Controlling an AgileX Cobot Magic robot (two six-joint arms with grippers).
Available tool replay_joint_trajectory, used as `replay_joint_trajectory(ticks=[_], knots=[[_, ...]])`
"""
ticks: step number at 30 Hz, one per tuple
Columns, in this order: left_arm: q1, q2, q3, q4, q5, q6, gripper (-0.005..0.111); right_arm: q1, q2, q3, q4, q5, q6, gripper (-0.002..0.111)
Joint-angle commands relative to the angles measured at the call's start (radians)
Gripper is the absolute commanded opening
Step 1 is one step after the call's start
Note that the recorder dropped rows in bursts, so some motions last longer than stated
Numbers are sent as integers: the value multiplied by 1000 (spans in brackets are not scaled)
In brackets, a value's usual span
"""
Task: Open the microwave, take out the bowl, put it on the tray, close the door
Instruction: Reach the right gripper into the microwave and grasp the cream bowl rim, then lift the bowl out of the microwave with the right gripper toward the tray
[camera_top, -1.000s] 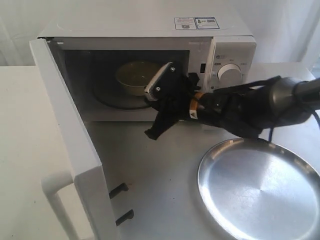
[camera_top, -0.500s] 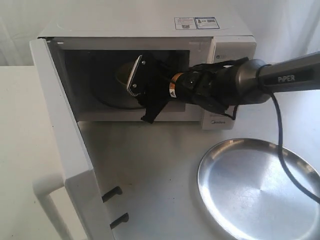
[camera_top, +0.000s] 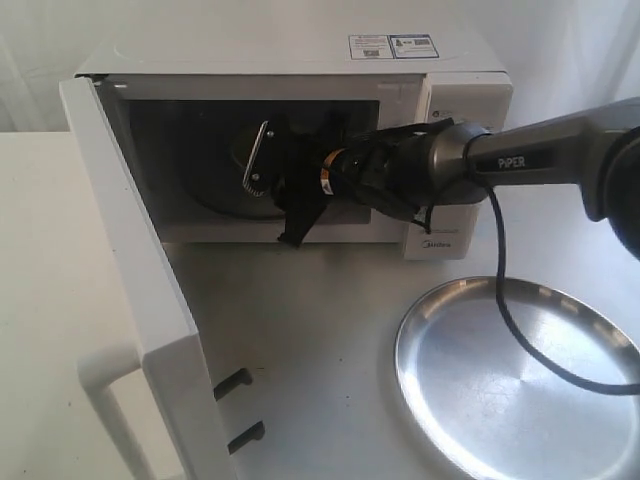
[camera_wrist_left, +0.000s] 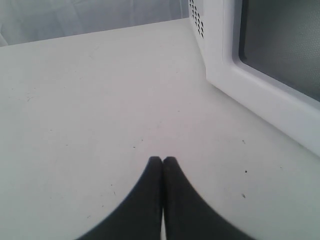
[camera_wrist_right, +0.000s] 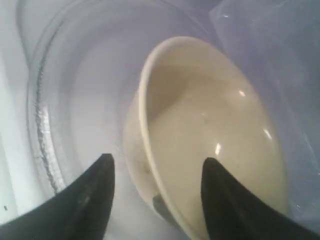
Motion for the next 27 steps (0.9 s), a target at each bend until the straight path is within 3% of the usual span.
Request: replay_joint_trajectory(ticks=[1, 6, 7, 12, 17, 21, 25, 27], knots=[[-1, -2, 3, -3, -1, -6, 0, 22, 18, -23, -10, 22, -4, 33], [-1, -2, 3, -3, -1, -6, 0, 28, 15, -27, -8, 24, 32, 2], [-1, -2, 3, -3, -1, -6, 0, 28, 15, -27, -6, 26, 49, 0], [-1, -2, 3, -3, -1, -6, 0, 37, -29, 10, -6, 29, 138, 0], [-1, -2, 3, -3, -1, -6, 0, 68, -211, 154, 36, 65, 288, 0], [-1, -2, 3, -3, -1, -6, 0, 79, -422, 355, 46, 115, 451, 0], [-1, -2, 3, -3, -1, -6, 0, 88, -679, 570, 107, 216, 744, 0], [-1, -2, 3, -3, -1, -6, 0, 100, -810, 694, 105, 198, 783, 0]])
